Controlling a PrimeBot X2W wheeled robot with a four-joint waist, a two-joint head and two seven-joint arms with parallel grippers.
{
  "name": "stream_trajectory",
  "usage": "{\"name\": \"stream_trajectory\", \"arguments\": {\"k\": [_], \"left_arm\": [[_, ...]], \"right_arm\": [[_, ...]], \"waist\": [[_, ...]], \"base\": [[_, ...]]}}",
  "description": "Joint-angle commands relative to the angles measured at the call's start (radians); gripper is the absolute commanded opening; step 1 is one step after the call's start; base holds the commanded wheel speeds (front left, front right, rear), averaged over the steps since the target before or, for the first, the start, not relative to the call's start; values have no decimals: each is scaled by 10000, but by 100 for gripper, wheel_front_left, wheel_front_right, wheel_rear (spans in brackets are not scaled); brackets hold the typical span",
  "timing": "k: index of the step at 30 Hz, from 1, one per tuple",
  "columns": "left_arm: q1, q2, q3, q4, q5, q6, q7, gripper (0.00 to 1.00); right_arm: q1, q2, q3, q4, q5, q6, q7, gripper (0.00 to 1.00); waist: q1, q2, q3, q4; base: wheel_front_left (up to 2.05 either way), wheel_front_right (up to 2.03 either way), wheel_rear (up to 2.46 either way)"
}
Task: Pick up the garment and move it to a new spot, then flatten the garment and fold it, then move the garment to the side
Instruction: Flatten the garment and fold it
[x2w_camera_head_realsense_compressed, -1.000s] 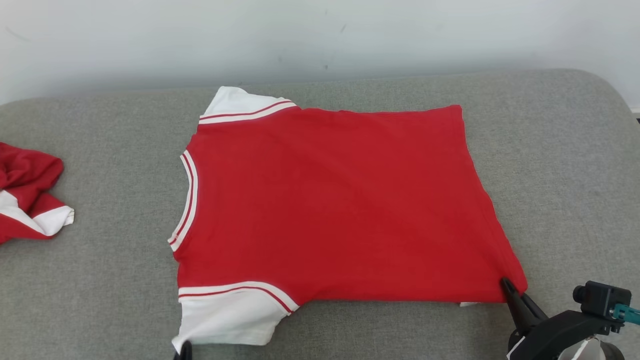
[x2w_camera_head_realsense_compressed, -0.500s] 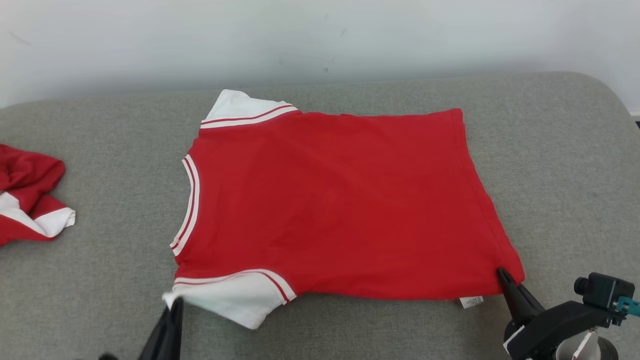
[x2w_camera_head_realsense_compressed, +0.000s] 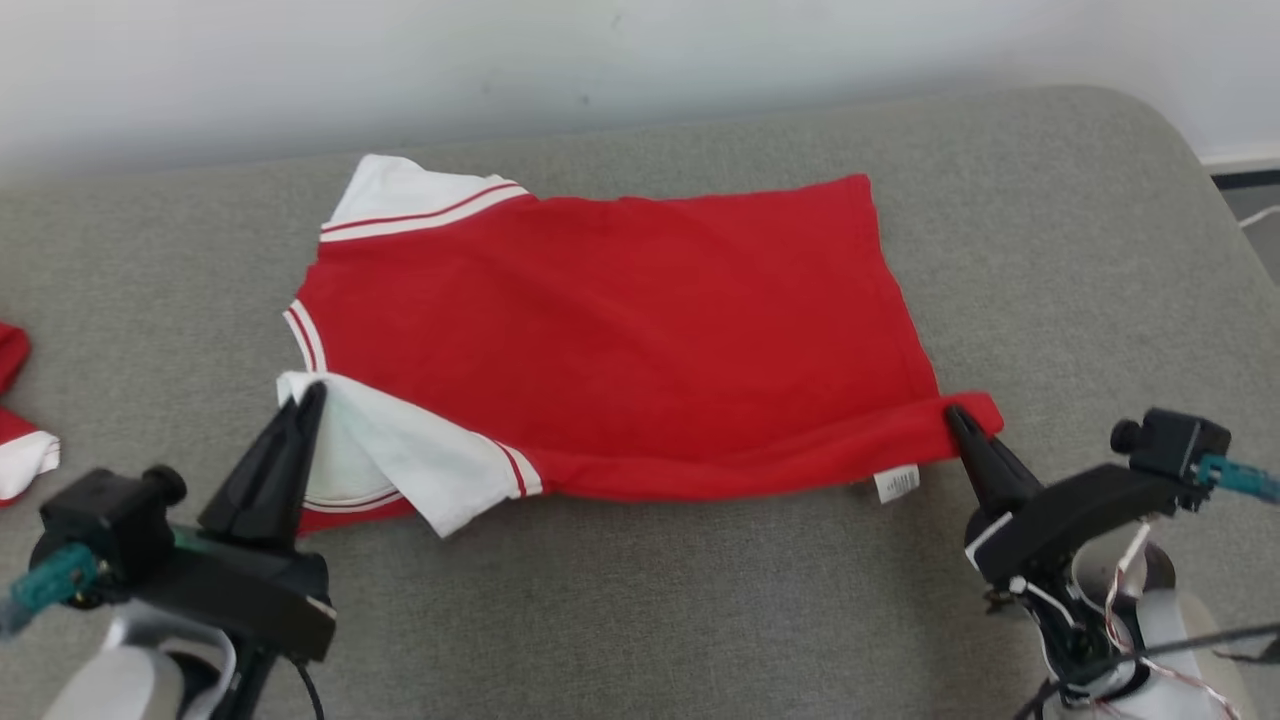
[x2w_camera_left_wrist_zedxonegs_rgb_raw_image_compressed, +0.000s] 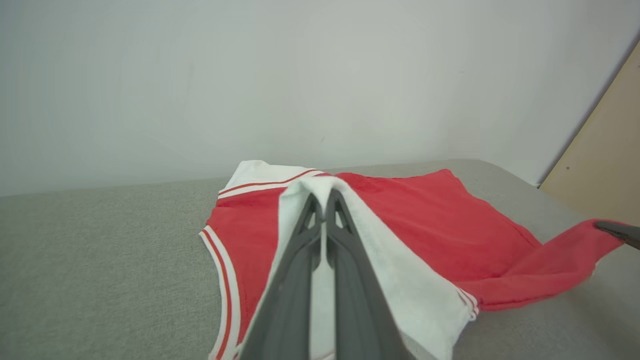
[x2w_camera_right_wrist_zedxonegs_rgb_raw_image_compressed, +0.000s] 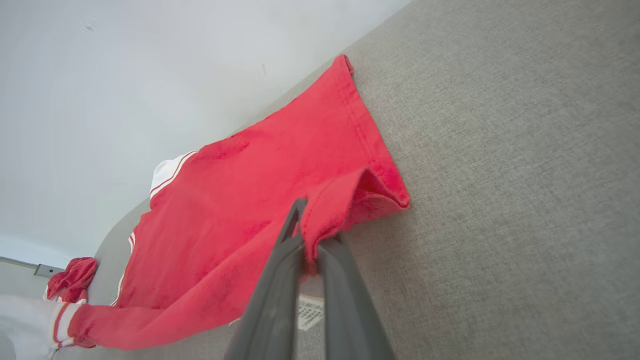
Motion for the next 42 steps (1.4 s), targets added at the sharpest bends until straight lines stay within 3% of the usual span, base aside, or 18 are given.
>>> {"name": "stream_trajectory", "arguments": {"k": [1, 13, 24, 25, 26, 27, 28, 29, 36, 42], "left_arm": [[-362, 132, 42, 413, -81, -173, 59, 0], [-2423, 246, -70, 2940, -253, -1165, 165, 0], [-4094, 96, -490, 5186, -168, -1718, 193, 0], [-4182, 80, -558, 5344, -157, -1725, 194, 0], [-4285, 70, -601, 5516, -143, -1779, 158, 0], [-4395, 56, -609, 5655, -144, -1795, 55, 1], [-4487, 40, -638, 5793, -138, -1797, -13, 82], [-4535, 18, -673, 5928, -114, -1823, -93, 100], [-4538, -40, -745, 6572, -68, -1867, -740, 100], [-3890, -103, -644, 6384, -165, -1632, -1288, 100]], "right_arm": [[-424, 78, 40, 296, -11, 1, -7, 0], [-2397, 317, 183, 2370, 93, 1, 37, 0], [-4085, 500, 484, 4480, -8, 1, -509, 0], [-4206, 505, 545, 4627, -26, 1, -610, 13], [-4314, 505, 634, 4743, -86, 1, -732, 39], [-4399, 505, 699, 4871, -84, 1, -833, 91], [-4453, 505, 730, 4984, -21, 1, -919, 100], [-4512, 503, 780, 5080, 16, 1, -1009, 100], [-4534, 212, 1253, 5375, 108, 1, -1800, 100], [-4075, -241, 1704, 5169, 128, 1, -2391, 100]], "waist": [[-1, 0, 282, -250], [-1, 0, 781, -440], [-1, 0, 1263, -626], [-1, 0, 1282, -636], [-1, 0, 1297, -643], [-1, 0, 1307, -646], [-1, 0, 1309, -648], [-1, 0, 1299, -648], [-1, 0, 1079, -571], [-1, 0, 751, -396]], "base": [[0, 0, 0], [0, 0, 0], [0, 0, 0], [0, 0, 0], [0, 0, 0], [0, 0, 0], [0, 0, 0], [0, 0, 0], [0, 0, 0], [0, 0, 0]]}}
